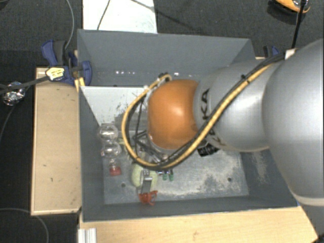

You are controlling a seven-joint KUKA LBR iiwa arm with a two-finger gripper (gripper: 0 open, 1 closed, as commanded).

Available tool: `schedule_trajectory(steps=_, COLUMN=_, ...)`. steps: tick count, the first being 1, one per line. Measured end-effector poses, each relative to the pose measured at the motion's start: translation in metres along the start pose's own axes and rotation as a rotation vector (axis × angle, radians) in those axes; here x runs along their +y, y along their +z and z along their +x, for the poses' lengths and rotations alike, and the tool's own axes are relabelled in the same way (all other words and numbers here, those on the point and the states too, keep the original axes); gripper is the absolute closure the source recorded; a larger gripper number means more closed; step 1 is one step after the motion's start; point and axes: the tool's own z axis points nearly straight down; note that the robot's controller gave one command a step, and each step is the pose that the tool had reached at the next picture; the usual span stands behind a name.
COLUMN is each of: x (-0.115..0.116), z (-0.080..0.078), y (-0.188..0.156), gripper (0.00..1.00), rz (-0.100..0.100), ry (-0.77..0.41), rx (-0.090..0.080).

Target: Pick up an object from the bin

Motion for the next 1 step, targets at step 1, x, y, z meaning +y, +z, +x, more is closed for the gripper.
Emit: schedule_trajectory(steps=1, x=-0.0009, z=-0.002, y=-0.0045, gripper=0.0, rz=-0.002, ry=0.005, rx=-0.008)
